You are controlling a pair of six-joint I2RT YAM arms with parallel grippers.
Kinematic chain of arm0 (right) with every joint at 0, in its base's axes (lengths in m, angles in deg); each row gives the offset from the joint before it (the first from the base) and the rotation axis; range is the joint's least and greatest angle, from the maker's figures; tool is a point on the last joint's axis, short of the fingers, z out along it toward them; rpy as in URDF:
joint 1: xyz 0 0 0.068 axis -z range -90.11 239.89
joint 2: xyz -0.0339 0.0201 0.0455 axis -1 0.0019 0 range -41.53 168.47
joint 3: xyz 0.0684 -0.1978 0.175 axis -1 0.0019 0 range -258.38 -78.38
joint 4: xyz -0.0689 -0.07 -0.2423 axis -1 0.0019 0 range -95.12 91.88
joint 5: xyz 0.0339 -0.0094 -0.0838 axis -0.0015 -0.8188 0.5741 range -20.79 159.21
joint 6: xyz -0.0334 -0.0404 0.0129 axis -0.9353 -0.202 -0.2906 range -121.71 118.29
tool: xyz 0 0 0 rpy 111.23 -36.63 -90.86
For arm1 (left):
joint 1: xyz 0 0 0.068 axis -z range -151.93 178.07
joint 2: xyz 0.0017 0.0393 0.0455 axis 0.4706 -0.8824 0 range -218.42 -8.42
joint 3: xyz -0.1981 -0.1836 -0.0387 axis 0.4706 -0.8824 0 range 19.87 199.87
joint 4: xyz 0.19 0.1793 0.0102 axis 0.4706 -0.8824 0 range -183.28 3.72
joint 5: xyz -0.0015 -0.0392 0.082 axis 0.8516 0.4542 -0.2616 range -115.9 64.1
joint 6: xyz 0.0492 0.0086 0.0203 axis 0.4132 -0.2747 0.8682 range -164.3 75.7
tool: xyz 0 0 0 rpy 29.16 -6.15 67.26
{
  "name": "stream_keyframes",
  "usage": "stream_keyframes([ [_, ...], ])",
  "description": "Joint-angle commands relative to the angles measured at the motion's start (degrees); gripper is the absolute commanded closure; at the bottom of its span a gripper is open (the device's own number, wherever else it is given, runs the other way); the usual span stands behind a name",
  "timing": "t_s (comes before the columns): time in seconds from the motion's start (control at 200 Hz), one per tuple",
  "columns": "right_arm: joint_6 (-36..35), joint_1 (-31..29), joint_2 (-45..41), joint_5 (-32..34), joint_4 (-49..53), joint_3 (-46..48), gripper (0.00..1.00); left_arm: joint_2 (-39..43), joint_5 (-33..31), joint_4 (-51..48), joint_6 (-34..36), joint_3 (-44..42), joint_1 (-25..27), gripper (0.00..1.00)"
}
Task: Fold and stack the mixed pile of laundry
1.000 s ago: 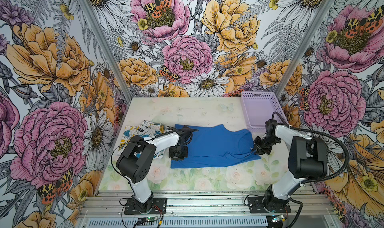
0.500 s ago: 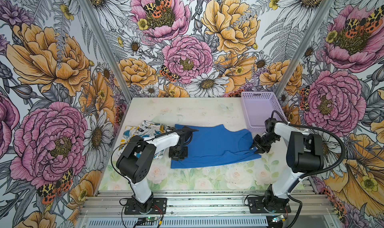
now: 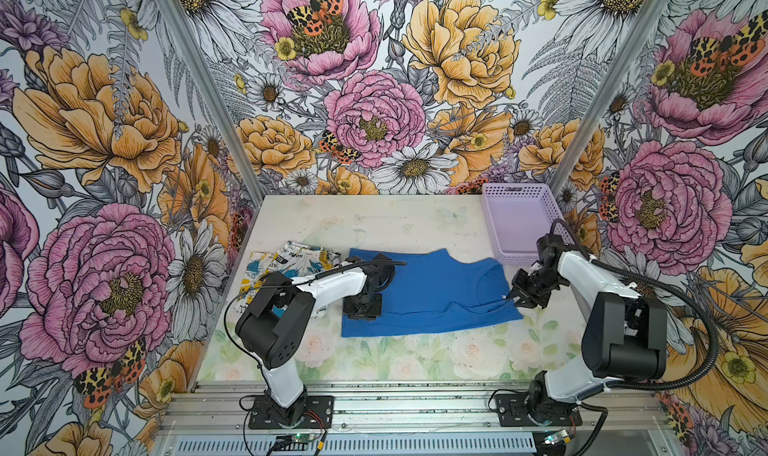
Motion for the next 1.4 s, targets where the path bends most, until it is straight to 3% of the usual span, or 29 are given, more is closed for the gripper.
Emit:
stream_keyframes([
  [0.0,-0.4,-0.3,1.8,0.3,-4.5,0.3,0.73,1.4,-1.8,1.1,-0.7,1.9,1.0,0.64],
  [0.28,-0.1,0.8,6.0,6.5,-7.6,2.2,0.77,-2.2,-3.4,3.0,1.0,2.5,0.9,0.64],
  [0.555,1.0,2.2,6.1,9.4,-7.6,5.4,0.68,-3.6,-5.3,6.3,2.1,0.8,-0.3,0.65],
  [0.976,1.6,2.7,4.5,9.5,-5.4,8.2,0.63,-1.3,-6.0,6.6,-0.7,-4.2,-1.4,0.70],
  [1.226,2.0,2.1,-1.3,9.4,-1.3,3.9,0.57,-0.2,-5.9,4.8,0.4,2.3,1.9,0.50],
  [1.396,2.1,0.0,-3.8,9.7,2.1,-0.2,0.56,0.2,-5.8,3.7,0.5,6.1,4.1,0.45],
])
